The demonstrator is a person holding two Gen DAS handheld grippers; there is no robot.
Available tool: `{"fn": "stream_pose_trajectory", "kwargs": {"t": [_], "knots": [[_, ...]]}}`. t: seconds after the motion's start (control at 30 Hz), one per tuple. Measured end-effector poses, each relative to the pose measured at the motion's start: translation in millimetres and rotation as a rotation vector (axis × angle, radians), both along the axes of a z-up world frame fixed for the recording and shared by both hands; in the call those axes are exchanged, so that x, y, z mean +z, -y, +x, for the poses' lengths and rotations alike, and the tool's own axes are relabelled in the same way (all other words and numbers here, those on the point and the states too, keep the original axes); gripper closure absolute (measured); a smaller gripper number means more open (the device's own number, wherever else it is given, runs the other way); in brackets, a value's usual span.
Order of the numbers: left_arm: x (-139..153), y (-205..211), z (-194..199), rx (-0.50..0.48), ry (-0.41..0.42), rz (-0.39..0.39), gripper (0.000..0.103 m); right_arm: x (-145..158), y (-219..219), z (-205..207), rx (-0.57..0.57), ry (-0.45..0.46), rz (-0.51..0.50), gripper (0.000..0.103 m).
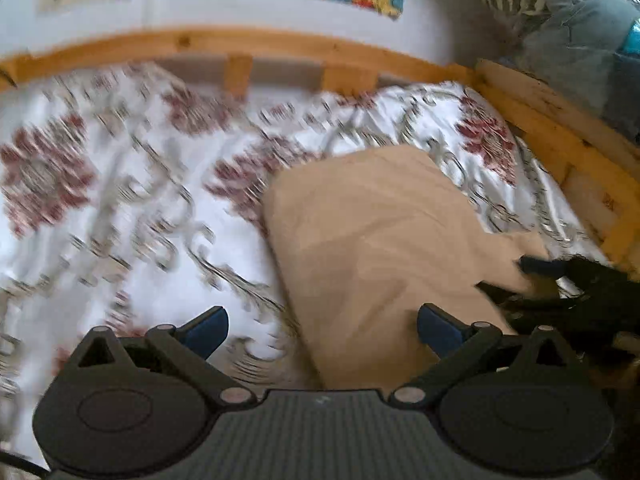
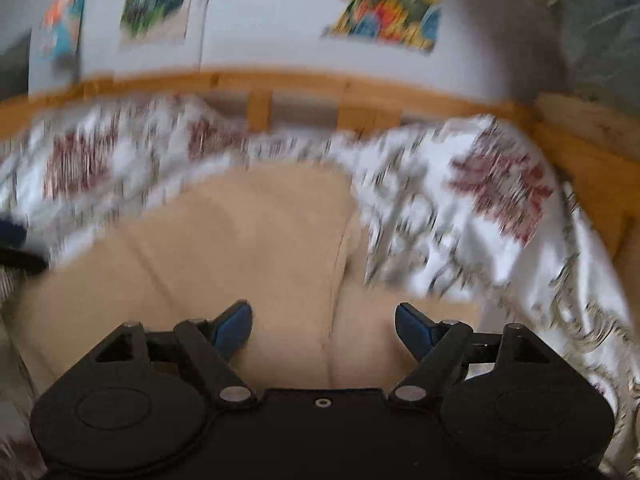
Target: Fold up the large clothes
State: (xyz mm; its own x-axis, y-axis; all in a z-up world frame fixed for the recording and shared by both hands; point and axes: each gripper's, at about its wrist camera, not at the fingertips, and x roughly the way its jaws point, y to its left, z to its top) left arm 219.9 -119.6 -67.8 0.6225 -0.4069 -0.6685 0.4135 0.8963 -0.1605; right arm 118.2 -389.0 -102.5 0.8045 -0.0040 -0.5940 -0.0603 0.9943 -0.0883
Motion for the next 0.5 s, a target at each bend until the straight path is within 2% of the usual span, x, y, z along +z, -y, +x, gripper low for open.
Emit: {"fn": "stream_pose_trajectory", "kwargs": {"t": [0.1,0.17,0.27,0.37,0.4,0.5], "knots": [[-11.2,2.7,11.1,-0.04,-0.072,-0.021,0.0,-12.5,10.5,2.3,-0.012,-0.03,0.062,0.023],[-17.6,4.5,15.1,-0.054,-0.091,-0.012,0.0,-15.3,7.7,3.7,0.003,-0.032,0.031,0.023],[-28.3,7.0,13.9,-0.048,-0.092,0.004,0.0,-20.5,4.5,5.4,0.018,-0.029,-0.006,0.023],[-34.1,9.1,9.1,-0.033,-0.07,0.011,0.0,-17.0,8.8,6.6,0.027,-0.03,0.013,0.023],[-34.4,9.4,8.0,-0.03,-0.065,0.011,0.0,-13.9,10.9,6.8,0.022,-0.016,0.008,0.024],[-35.0,10.2,7.9,-0.02,-0.066,0.008,0.0,6.4,6.4,0.9,-0.022,0.121,-0.073,0.025]]}}
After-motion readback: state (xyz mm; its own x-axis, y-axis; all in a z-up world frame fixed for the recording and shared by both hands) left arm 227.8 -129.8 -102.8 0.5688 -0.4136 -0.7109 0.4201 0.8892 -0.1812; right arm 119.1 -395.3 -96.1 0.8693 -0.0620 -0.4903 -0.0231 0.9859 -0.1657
